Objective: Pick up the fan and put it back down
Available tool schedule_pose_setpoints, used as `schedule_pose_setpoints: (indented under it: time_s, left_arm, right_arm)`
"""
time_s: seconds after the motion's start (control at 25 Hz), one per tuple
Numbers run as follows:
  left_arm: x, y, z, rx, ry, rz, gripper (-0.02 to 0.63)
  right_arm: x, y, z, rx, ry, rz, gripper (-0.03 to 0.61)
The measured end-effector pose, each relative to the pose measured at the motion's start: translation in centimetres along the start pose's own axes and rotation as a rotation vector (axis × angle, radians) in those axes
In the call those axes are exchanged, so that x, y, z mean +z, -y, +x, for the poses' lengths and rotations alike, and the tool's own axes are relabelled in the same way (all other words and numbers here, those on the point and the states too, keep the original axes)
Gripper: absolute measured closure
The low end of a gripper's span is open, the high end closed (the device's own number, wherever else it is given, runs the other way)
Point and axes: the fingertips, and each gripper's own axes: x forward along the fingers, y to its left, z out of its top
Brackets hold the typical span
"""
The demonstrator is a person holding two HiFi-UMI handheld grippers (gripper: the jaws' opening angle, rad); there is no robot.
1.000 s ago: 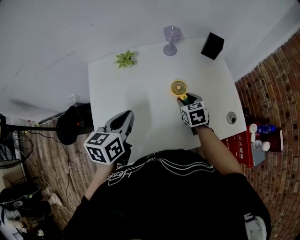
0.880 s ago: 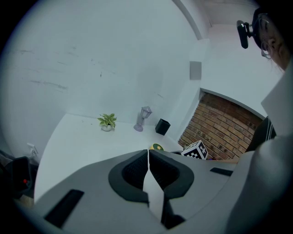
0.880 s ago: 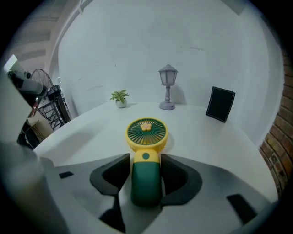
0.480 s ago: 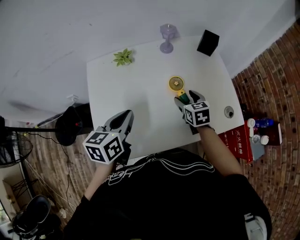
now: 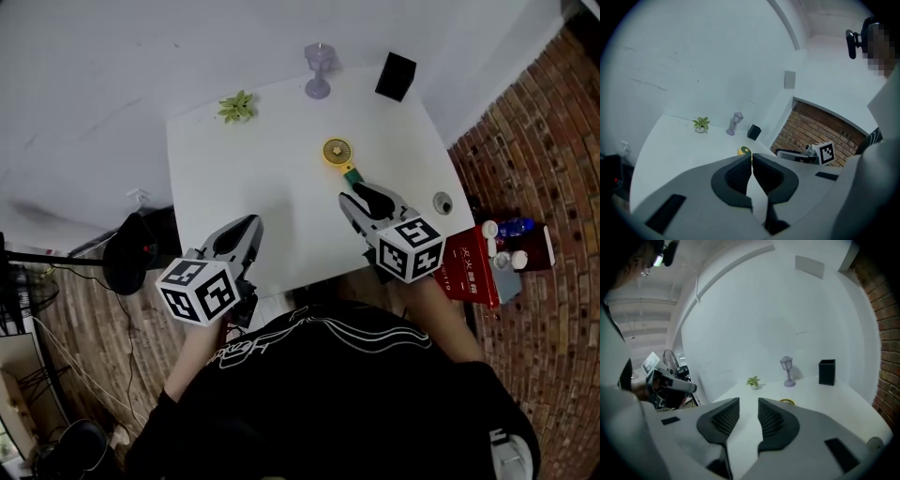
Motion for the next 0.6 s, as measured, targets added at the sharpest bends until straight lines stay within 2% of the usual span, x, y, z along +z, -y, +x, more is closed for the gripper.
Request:
schedule_pose_setpoints:
  time_s: [0.16,0.48,0.6]
  left_arm:
    - [-0.1,2.0,-1.2,-0.037,0.016,0.026,0.578]
    - [-0.5,4.4,-4.0,-0.072,0.055,0.049,0.578]
    - [-0.4,5.3,-4.7,-0.087,0.067,0.077,0.578]
  right_arm:
    - [1.8,-3.3,-3.0,0.066,0.082,-0.039,0.572]
    - [2.5,-6.9,-6.6,0.114,0.126,-0.043,0.578]
    - [2.9,-8.0,-7.5,0.134,0.145,-0.015,0.578]
